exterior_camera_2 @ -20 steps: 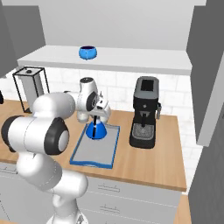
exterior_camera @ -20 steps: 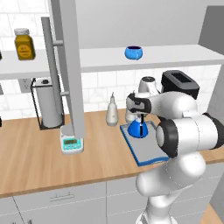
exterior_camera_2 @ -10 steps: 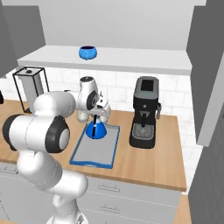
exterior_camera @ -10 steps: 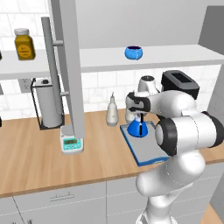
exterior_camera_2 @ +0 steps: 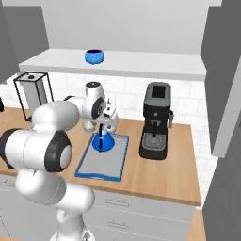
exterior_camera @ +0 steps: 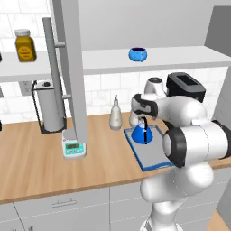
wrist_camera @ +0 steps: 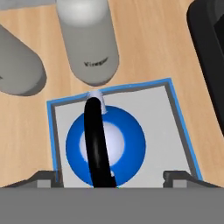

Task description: Pick the kettle from the counter and place it on the tray. Then pick the mug from the cabinet and place it on the tray. Then close the cabinet doors.

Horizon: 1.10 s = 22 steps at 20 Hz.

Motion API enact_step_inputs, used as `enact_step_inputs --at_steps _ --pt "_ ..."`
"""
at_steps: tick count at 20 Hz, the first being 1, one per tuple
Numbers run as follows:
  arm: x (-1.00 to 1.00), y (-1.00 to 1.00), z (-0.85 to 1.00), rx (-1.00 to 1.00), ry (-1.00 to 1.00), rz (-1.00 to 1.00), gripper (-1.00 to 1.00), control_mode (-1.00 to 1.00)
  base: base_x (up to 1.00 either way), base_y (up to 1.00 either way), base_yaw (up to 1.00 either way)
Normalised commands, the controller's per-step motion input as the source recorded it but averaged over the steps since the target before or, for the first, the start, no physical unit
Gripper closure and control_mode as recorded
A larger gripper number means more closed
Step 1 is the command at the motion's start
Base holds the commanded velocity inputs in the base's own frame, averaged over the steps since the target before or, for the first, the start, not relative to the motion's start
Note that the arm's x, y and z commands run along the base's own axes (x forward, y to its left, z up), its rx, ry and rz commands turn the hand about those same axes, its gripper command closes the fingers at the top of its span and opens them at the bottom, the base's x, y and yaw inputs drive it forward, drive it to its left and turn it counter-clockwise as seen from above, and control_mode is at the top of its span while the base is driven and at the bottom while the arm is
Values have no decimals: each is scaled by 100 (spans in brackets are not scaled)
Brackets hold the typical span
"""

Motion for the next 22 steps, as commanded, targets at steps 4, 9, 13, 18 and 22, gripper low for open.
enact_step_inputs --at_steps 4,9,13,18,22 --pt "-88 0 92 8 -19 0 -100 -100 0 0 0" --pt "-100 0 100 3 -23 -1 -100 -100 0 0 0" --pt "-100 0 100 0 -22 0 -100 -100 0 0 0" --pt "-100 1 100 0 -25 3 -100 -100 0 0 0" --pt "-70 8 100 -4 -25 5 -100 -100 0 0 0"
